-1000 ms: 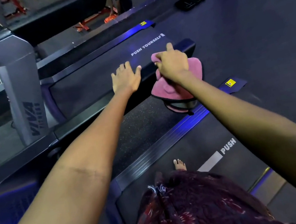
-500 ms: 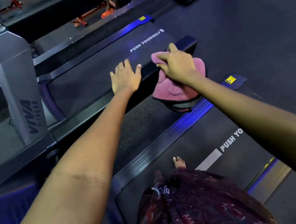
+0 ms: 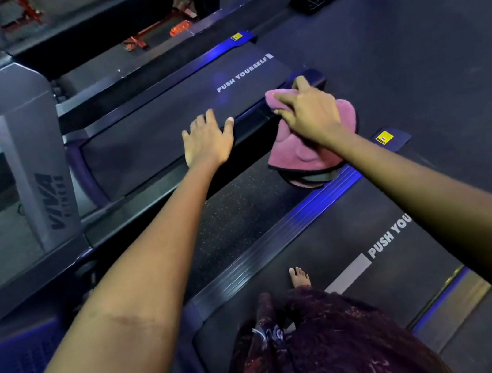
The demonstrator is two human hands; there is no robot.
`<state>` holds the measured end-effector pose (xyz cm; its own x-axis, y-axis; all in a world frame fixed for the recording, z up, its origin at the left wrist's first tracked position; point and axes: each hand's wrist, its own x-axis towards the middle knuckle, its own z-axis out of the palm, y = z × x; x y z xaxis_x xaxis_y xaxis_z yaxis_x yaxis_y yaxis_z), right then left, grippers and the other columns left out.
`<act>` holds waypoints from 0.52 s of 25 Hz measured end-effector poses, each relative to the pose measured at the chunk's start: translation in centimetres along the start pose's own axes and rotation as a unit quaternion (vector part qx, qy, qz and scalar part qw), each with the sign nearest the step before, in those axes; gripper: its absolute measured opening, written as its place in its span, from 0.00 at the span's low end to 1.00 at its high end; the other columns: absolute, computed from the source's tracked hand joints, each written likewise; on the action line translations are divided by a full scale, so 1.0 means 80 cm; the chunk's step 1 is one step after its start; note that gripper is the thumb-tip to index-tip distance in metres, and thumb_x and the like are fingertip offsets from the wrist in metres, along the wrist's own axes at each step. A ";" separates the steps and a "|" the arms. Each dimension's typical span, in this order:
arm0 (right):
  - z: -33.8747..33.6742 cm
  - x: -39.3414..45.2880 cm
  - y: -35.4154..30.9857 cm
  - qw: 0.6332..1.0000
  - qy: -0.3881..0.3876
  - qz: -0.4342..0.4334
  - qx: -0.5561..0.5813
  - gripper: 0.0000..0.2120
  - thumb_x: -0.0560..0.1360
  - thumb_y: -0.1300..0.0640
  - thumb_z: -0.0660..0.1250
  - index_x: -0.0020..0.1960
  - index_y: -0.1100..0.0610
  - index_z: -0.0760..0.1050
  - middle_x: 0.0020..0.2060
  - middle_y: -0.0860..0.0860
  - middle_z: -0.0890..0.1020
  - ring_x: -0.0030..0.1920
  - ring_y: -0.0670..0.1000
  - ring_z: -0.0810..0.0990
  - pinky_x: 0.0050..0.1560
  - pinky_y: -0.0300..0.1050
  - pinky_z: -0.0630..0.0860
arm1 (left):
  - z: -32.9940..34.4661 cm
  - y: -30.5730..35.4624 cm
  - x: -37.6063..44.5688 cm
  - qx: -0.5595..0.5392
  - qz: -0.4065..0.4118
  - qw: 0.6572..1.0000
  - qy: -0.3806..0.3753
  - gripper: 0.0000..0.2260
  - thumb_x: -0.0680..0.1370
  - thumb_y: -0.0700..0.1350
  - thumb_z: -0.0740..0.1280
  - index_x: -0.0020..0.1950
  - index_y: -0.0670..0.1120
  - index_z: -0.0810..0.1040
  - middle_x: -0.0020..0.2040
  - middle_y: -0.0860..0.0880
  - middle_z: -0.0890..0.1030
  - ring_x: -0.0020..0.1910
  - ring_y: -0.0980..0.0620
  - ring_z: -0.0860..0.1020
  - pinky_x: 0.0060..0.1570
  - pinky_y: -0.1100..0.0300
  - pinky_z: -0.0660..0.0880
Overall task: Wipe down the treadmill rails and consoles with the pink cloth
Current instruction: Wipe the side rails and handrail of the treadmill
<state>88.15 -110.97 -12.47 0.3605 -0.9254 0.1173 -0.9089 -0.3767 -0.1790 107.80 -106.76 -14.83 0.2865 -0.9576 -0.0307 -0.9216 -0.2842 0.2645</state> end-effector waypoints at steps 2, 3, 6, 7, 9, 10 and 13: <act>-0.006 0.014 0.018 0.998 0.014 0.055 0.003 0.15 0.78 0.47 0.60 0.60 0.51 0.75 0.58 0.59 0.70 0.52 0.63 0.76 0.47 0.53 0.71 | -0.001 0.000 0.000 -0.001 0.001 1.000 0.005 0.25 0.80 0.57 0.50 0.72 0.43 0.62 0.70 0.42 0.68 0.69 0.43 0.65 0.68 0.46 0.59; -0.009 0.025 0.020 0.996 0.016 0.091 0.006 0.14 0.78 0.48 0.59 0.60 0.52 0.76 0.58 0.59 0.70 0.52 0.63 0.76 0.48 0.53 0.71 | -0.001 0.000 0.000 -0.002 0.000 1.000 0.007 0.25 0.80 0.57 0.50 0.72 0.43 0.62 0.70 0.42 0.68 0.69 0.43 0.65 0.68 0.46 0.59; -0.009 0.034 0.000 0.994 0.017 0.105 0.008 0.14 0.78 0.50 0.59 0.60 0.54 0.76 0.60 0.59 0.69 0.52 0.63 0.76 0.48 0.51 0.71 | -0.001 -0.001 0.001 0.004 -0.004 1.000 0.015 0.25 0.80 0.57 0.51 0.72 0.44 0.61 0.70 0.43 0.67 0.69 0.44 0.66 0.68 0.46 0.59; -0.004 0.029 -0.004 0.997 0.017 0.076 0.012 0.14 0.78 0.50 0.59 0.59 0.53 0.75 0.60 0.59 0.69 0.52 0.62 0.76 0.47 0.51 0.71 | 0.000 -0.001 0.001 0.005 -0.005 1.000 0.017 0.25 0.80 0.57 0.51 0.72 0.44 0.62 0.70 0.43 0.67 0.69 0.44 0.66 0.68 0.47 0.59; 0.004 0.016 0.004 0.999 0.009 0.020 0.024 0.15 0.78 0.47 0.60 0.60 0.51 0.75 0.58 0.58 0.69 0.50 0.61 0.76 0.45 0.51 0.71 | -0.001 0.000 0.001 0.003 -0.008 1.000 0.022 0.25 0.80 0.57 0.52 0.72 0.44 0.62 0.70 0.43 0.67 0.69 0.44 0.66 0.68 0.47 0.59; 0.004 0.015 0.014 0.999 0.009 0.012 0.031 0.15 0.78 0.46 0.59 0.61 0.50 0.75 0.58 0.57 0.69 0.50 0.61 0.76 0.45 0.51 0.71 | -0.001 0.001 0.001 0.002 -0.010 1.000 0.024 0.25 0.80 0.57 0.52 0.72 0.44 0.62 0.70 0.43 0.67 0.69 0.44 0.66 0.68 0.47 0.59; -0.007 0.045 0.032 0.997 0.013 0.073 0.035 0.15 0.78 0.47 0.59 0.60 0.51 0.76 0.59 0.58 0.69 0.50 0.63 0.77 0.48 0.51 0.72 | -0.001 0.003 -0.001 0.008 -0.016 0.999 0.028 0.25 0.80 0.57 0.52 0.72 0.44 0.61 0.70 0.43 0.67 0.69 0.44 0.66 0.68 0.48 0.59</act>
<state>86.98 -115.22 -11.94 0.2195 -0.9694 0.1099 -0.9337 -0.2414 -0.2643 107.57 -106.74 -14.69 0.3295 -0.9440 0.0145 -0.9157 -0.3158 0.2487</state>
